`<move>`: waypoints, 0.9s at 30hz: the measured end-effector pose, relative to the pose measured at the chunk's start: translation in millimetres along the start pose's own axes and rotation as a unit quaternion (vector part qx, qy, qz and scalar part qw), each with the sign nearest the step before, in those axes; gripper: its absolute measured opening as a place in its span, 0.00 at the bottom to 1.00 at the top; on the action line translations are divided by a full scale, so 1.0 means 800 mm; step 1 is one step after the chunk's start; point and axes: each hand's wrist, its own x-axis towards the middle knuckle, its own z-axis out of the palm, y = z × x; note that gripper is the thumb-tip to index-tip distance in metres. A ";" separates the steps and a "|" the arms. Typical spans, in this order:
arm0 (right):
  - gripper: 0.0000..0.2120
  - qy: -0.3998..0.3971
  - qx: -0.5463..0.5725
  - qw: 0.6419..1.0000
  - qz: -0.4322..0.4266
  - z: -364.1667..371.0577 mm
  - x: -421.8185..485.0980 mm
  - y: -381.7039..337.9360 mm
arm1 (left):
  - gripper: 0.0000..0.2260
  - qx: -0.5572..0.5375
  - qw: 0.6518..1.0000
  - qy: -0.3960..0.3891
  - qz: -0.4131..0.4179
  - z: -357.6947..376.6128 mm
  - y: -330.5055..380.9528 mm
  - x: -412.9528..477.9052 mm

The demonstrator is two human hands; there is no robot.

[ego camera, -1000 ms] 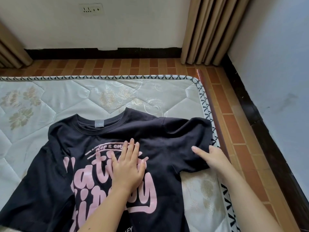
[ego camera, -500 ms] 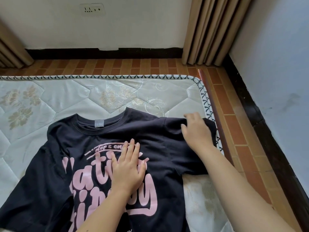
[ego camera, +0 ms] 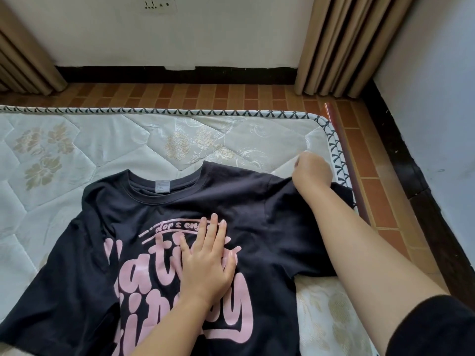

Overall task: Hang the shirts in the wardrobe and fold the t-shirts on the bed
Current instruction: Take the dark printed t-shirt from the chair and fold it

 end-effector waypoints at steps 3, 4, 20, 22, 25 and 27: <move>0.13 -0.021 0.060 0.996 -0.064 0.009 -0.007 -0.024 | 0.26 0.000 1.000 -0.004 0.002 -0.003 0.000 0.002; 0.14 -0.043 0.088 0.990 -0.101 0.013 -0.011 -0.040 | 0.26 0.002 1.000 -0.004 0.001 -0.004 0.001 0.002; 0.12 -0.015 0.132 0.987 -0.087 0.058 -0.020 -0.118 | 0.26 -0.004 1.000 -0.011 0.004 -0.002 -0.001 0.000; 0.12 0.007 0.128 0.987 -0.098 0.067 -0.044 -0.119 | 0.26 -0.007 1.000 -0.013 0.002 -0.004 -0.001 0.000; 0.23 0.018 0.042 0.970 -0.238 0.089 -0.096 -0.126 | 0.25 -0.017 1.000 -0.010 0.006 -0.005 -0.001 0.004; 0.29 -0.048 -0.013 0.953 -0.298 0.108 -0.122 -0.117 | 0.25 -0.017 1.000 -0.016 0.009 -0.005 -0.002 0.005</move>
